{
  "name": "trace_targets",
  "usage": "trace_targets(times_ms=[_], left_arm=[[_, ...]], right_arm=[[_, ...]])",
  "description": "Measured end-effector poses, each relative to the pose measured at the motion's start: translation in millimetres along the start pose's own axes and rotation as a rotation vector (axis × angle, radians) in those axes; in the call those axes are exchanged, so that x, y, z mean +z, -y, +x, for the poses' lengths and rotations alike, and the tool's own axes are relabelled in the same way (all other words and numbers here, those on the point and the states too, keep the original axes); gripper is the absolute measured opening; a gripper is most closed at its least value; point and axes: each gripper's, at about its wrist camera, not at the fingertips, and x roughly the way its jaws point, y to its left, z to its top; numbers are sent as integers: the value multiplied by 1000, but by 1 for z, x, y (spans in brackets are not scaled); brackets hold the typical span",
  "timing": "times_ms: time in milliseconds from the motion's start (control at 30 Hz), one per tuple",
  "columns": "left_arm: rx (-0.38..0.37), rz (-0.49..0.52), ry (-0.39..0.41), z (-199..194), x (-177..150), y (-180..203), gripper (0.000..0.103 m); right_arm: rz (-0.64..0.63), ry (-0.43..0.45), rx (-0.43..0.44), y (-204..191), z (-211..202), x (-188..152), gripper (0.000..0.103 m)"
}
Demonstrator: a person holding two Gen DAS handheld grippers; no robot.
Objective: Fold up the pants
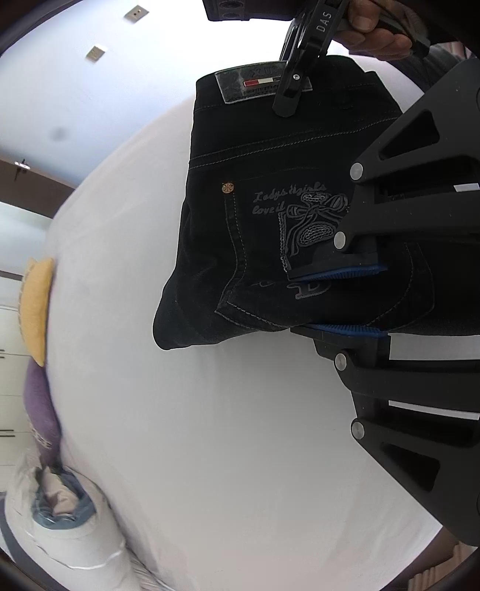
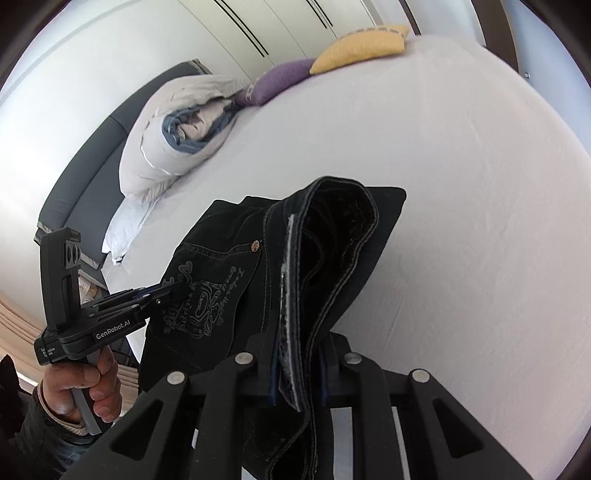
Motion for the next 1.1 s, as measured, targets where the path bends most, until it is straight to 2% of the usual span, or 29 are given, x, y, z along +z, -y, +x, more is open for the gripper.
trace_targets(times_ms=[233,367,500,600,700,733,767,800,900,1000,1033,1100], left_arm=[[-23,32,59,23,73,40,19],[-30,70,50,64,113,72,19],[-62,62,-4,119,127,83,19],[-37,70,-44,160,127,91,20],[-14,68,-35,175,125,92,29],[-7,68,-32,178,125,92,34],[1,64,-26,180,125,91,44],[9,51,-15,182,126,89,47],[-11,-2,-4,181,123,82,54],[-2,-13,19,169,125,80,54],[15,-7,42,159,122,81,55],[34,-5,101,137,115,79,66]], right_arm=[[-17,54,-27,43,-18,63,17],[33,41,-34,90,-7,88,18],[123,0,-15,147,13,93,18],[171,-35,-26,181,32,83,22],[204,-23,4,197,42,76,26],[208,-9,18,200,43,73,28],[208,-1,23,200,45,71,28],[208,7,28,201,44,69,30],[214,15,29,200,39,69,43],[206,45,-24,190,20,65,70],[202,64,-45,184,12,63,76],[197,105,-70,172,-4,58,77]])
